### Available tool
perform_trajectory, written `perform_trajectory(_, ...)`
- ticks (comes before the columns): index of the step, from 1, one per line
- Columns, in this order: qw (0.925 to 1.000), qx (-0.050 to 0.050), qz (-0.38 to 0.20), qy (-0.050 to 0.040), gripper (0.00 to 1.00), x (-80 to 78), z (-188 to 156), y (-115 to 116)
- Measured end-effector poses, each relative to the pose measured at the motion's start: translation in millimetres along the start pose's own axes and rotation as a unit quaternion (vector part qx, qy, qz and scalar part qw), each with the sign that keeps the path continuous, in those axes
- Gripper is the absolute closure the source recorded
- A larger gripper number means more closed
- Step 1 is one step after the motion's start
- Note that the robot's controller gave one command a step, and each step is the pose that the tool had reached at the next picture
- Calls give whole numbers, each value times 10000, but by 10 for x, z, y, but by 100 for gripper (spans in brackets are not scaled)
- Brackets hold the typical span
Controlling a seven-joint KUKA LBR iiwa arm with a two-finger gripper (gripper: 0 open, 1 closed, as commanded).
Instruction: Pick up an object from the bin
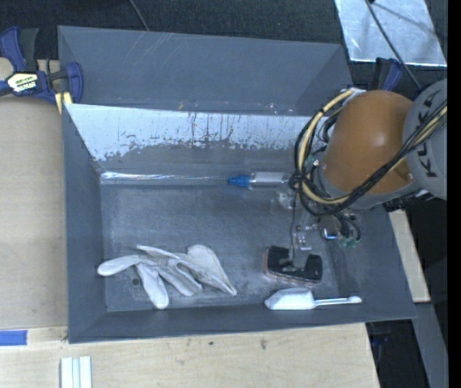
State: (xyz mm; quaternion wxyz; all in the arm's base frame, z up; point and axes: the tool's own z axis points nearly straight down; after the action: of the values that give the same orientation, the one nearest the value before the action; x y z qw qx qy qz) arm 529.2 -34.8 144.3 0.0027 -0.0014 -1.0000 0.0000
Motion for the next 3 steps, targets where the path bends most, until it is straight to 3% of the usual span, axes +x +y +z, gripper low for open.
perform_trajectory(1,10000,3,-5,-42,0,-19,-45,0)
perform_trajectory(2,10000,4,71,-69,0,275,450,-229)
perform_trajectory(3,9994,2,348,-72,100,245,727,-222)
